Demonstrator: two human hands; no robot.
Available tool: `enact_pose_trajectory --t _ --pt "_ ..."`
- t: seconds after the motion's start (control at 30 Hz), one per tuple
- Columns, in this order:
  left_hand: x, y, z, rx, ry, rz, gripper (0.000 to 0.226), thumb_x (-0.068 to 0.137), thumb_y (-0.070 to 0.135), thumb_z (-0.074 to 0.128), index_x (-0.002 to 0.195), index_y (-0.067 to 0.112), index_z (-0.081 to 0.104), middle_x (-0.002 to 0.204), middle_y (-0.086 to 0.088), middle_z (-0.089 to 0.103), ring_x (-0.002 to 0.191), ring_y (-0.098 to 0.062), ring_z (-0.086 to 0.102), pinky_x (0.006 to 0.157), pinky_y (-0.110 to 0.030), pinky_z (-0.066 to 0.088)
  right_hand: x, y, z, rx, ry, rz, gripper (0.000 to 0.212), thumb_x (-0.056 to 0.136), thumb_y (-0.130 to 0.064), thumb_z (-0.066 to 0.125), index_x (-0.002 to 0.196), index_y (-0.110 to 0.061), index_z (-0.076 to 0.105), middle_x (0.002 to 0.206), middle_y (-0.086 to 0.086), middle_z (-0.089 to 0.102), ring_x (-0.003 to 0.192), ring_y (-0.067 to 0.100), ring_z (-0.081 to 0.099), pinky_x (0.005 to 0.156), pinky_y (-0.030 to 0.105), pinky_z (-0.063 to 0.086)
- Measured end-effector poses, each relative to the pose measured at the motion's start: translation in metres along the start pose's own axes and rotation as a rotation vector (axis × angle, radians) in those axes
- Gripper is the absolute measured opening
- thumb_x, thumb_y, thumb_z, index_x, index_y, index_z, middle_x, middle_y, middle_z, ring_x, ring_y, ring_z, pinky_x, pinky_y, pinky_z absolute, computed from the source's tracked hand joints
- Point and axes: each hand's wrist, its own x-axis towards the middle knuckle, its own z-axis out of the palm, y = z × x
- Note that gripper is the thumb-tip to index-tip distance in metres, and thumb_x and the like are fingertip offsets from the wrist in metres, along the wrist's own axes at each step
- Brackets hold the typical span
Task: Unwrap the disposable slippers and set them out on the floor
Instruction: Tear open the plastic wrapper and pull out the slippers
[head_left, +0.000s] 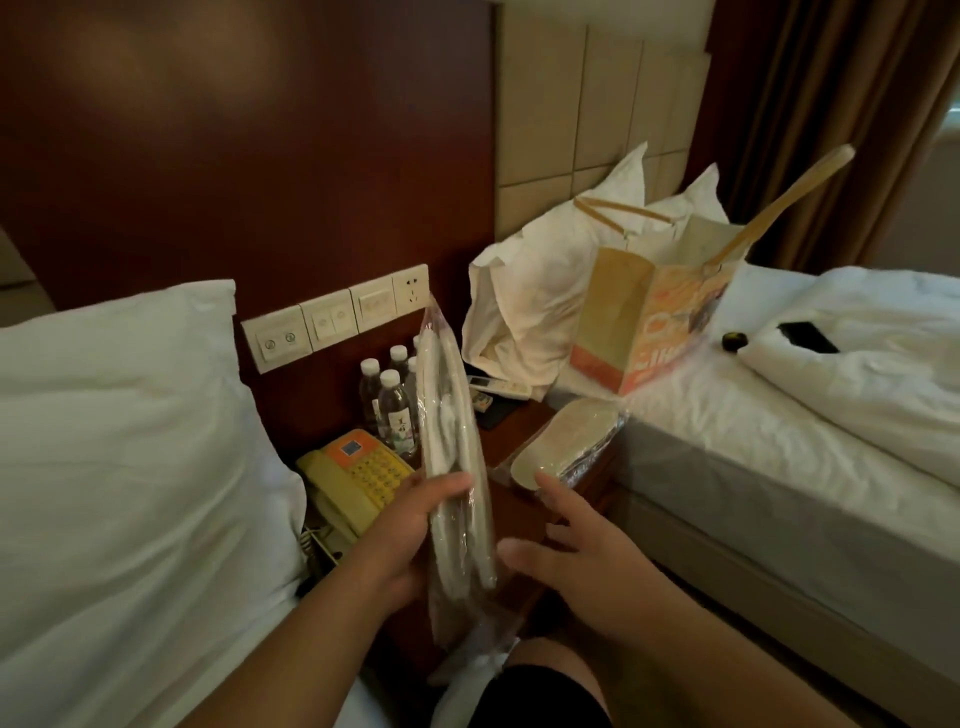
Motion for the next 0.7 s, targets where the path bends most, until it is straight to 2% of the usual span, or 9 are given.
enact_pose_trajectory --t 0.07,0.13,0.2,0.3,0.4,0.5,0.57,0.63,0.7 --pt "-0.014 0.014 0.013 -0.131 -0.146 0.036 0.062 0.063 0.035 0.084 0.116 0.006 0.071 0.108 -0.023 0.073 0.094 -0.037 0.072 0.074 -0.043 0.059 0.003 -0.017 0.003 0.185 -0.038 0.067 0.085 0.075 -0.047 0.08 0.146 -0.046 0.034 0.144 -0.01 0.047 0.123 0.011 0.05 0.093 0.03 0.045" --pt "-0.024 0.023 0.021 -0.21 -0.221 0.068 0.051 0.069 0.034 0.08 0.113 0.008 0.074 0.113 -0.025 0.071 0.101 -0.038 0.07 0.079 -0.044 0.059 0.004 -0.029 0.004 0.377 -0.102 0.125 0.077 0.078 -0.051 0.075 0.145 -0.035 0.041 0.131 -0.004 0.063 0.117 0.02 0.06 0.1 0.047 0.047" --pt "-0.032 0.029 0.026 -0.221 -0.248 0.099 0.054 0.071 0.035 0.079 0.116 0.006 0.072 0.116 -0.026 0.07 0.106 -0.039 0.068 0.084 -0.047 0.057 0.003 -0.038 0.003 0.484 -0.159 0.148 0.057 0.083 -0.051 0.069 0.132 -0.025 0.058 0.119 0.004 0.071 0.11 0.029 0.066 0.101 0.055 0.046" --pt "-0.039 0.03 0.028 -0.203 -0.247 0.178 0.064 0.068 0.037 0.082 0.123 0.007 0.067 0.121 -0.026 0.067 0.109 -0.04 0.067 0.086 -0.048 0.057 0.001 -0.043 0.0 0.526 -0.099 0.153 0.036 0.089 -0.036 0.067 0.119 -0.016 0.069 0.107 0.01 0.074 0.092 0.028 0.072 0.091 0.05 0.054" --pt "-0.042 0.026 0.024 -0.239 -0.256 0.195 0.074 0.07 0.041 0.081 0.133 0.01 0.059 0.128 -0.024 0.065 0.115 -0.039 0.064 0.084 -0.046 0.058 -0.003 -0.042 -0.005 0.595 -0.01 0.162 0.038 0.089 -0.013 0.066 0.127 -0.016 0.06 0.104 0.011 0.075 0.09 0.028 0.072 0.074 0.043 0.059" --pt "-0.045 0.022 0.024 -0.257 -0.336 0.22 0.063 0.083 0.044 0.07 0.135 0.01 0.058 0.132 -0.022 0.062 0.121 -0.037 0.061 0.088 -0.045 0.056 -0.009 -0.042 -0.008 0.71 0.029 0.125 0.048 0.084 0.006 0.066 0.124 -0.02 0.058 0.106 0.011 0.075 0.093 0.031 0.073 0.069 0.043 0.06" --pt "-0.044 0.019 0.026 -0.214 -0.332 0.245 0.055 0.091 0.043 0.062 0.137 0.013 0.055 0.135 -0.018 0.062 0.124 -0.036 0.059 0.097 -0.054 0.05 -0.012 -0.044 -0.01 0.803 0.058 0.072 0.051 0.083 0.012 0.063 0.123 -0.019 0.058 0.109 0.011 0.074 0.092 0.031 0.074 0.069 0.044 0.06" --pt "-0.042 0.02 0.028 -0.236 -0.243 0.239 0.046 0.092 0.035 0.062 0.134 0.017 0.057 0.131 -0.014 0.066 0.117 -0.034 0.064 0.098 -0.057 0.05 -0.014 -0.047 -0.014 0.852 0.106 0.005 0.052 0.082 0.015 0.061 0.122 -0.018 0.059 0.104 0.009 0.076 0.094 0.029 0.073 0.07 0.045 0.06" --pt "-0.042 0.023 0.03 -0.284 -0.153 0.205 0.032 0.094 0.025 0.059 0.123 0.014 0.065 0.109 -0.011 0.075 0.091 -0.027 0.074 0.079 -0.05 0.059 -0.016 -0.049 -0.018 0.828 0.167 -0.066 0.052 0.082 0.017 0.061 0.119 -0.02 0.062 0.101 0.006 0.077 0.09 0.024 0.074 0.073 0.045 0.061"
